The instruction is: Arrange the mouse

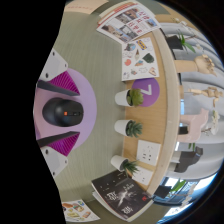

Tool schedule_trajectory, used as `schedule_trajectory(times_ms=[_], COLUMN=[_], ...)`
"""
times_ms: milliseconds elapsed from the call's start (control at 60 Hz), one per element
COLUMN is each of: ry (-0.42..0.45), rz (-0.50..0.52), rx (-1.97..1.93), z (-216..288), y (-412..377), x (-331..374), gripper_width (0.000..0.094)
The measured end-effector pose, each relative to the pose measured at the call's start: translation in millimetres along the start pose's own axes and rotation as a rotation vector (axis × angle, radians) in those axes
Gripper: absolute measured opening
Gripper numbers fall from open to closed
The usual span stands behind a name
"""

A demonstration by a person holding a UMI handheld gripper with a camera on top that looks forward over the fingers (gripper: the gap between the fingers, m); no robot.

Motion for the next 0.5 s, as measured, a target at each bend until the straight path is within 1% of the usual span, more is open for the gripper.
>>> schedule_trajectory(times_ms=[50,83,267,383,500], ry=[0.017,0.03,0.17,0.208,0.227], rz=[0.004,0.006,0.047,0.06,0.084], rx=[-0.017,-0.028,-0.028,-0.027,-0.03], z=[13.8,25.7,98.1,119.9,122.7], y=[-3.5,-6.5,-41.3,-67.7,-93.3], x=[11.5,21.7,98.4,149.2,188.7], gripper_width=[0.0763,0.0792,0.0793,0.0794,0.0792])
Point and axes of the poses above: the point between the fingertips, and its own axes, seen from behind it with the camera up: y to the right, z up, x backward, against the way the camera looks, the point moved 10 cm from there along x, backward, against the way the camera looks, and after that the axes turned 11 degrees about y, right-handed, at the moved point
